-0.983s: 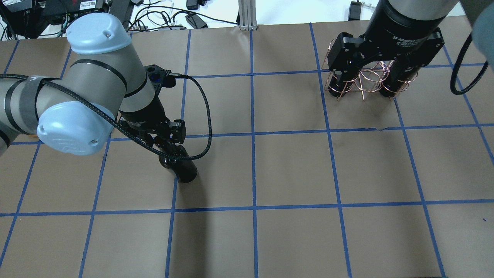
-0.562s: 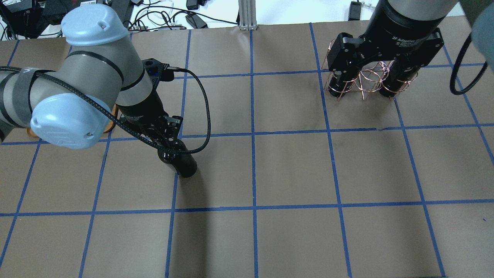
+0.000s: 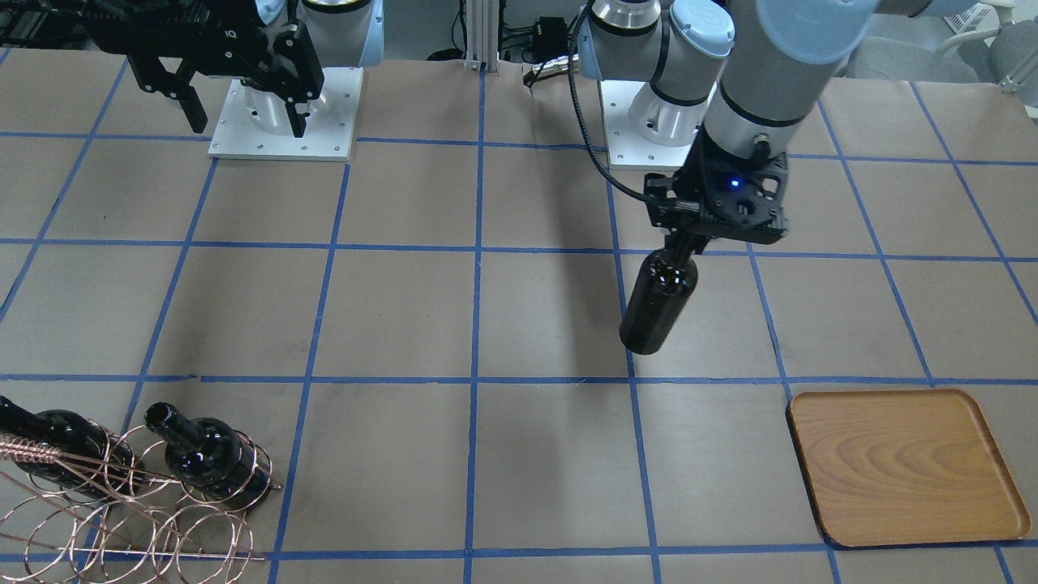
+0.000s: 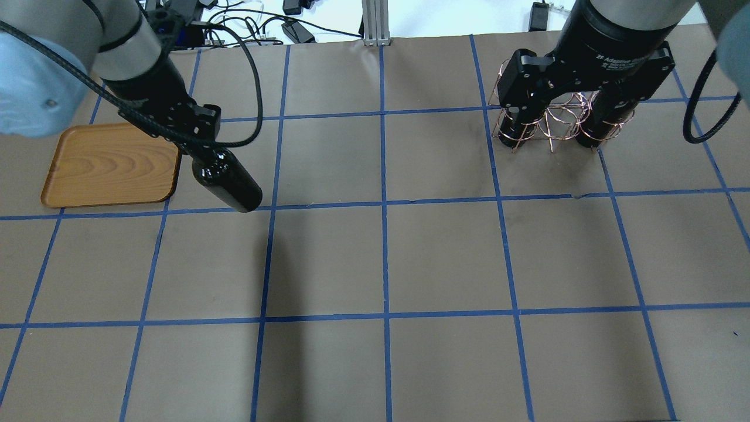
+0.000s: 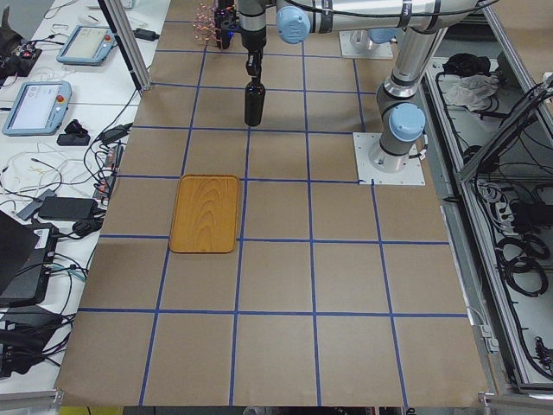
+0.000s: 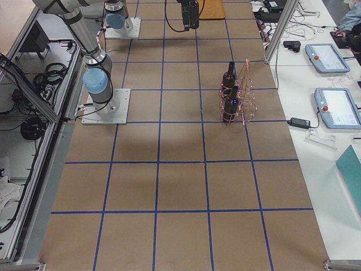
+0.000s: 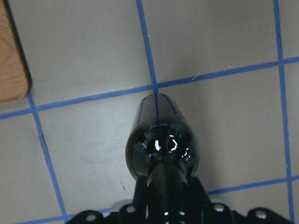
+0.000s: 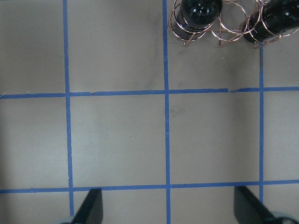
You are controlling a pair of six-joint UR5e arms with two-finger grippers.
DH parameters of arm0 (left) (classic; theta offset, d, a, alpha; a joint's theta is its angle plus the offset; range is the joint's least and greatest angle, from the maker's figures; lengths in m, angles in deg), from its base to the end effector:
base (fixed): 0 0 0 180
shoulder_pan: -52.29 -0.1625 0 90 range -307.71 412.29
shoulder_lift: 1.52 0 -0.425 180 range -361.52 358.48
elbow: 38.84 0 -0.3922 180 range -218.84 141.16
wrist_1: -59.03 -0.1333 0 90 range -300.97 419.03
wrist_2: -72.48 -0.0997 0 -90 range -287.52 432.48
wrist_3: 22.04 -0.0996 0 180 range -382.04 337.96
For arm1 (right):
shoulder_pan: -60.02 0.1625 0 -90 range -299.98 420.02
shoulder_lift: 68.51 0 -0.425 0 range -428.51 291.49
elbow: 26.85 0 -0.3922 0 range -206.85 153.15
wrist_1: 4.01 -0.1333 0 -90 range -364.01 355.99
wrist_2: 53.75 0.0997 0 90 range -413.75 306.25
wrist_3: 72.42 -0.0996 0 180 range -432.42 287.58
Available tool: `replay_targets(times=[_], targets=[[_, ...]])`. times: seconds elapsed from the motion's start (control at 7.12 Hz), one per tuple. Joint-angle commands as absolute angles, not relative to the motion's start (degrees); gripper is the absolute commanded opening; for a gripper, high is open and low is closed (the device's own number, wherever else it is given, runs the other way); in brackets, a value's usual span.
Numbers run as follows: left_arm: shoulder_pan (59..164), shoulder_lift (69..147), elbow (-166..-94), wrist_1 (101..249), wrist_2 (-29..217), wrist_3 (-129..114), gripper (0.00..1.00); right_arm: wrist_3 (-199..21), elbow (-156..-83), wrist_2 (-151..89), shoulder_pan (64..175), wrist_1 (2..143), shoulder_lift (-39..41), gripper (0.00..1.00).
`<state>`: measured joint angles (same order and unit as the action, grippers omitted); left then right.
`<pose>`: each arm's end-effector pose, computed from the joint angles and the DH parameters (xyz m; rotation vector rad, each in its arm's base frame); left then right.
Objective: Take wine from basket and place on tray
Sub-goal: 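Lift the bottle with the left gripper and set it on the wooden tray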
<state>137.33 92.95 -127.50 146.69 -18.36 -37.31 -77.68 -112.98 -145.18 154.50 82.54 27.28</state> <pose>-0.0861 -0.5325 0.4638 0.2813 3.1168 0.0253 0.1658 -0.4420 0.5629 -0.0234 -3.1211 0.1720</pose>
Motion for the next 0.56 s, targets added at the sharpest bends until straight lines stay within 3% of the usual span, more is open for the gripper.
replay_targets(times=[0.0, 0.42], targets=[[129.93, 99.17, -119.39, 148.41, -21.79, -46.08, 0.00, -77.70, -112.98, -145.25, 154.50, 82.56, 27.29, 1.00], [119.64, 107.17, -112.24, 144.67, -22.17, -58.40, 0.00, -77.70, -113.07, -145.16, 154.50, 82.56, 27.29, 1.00]])
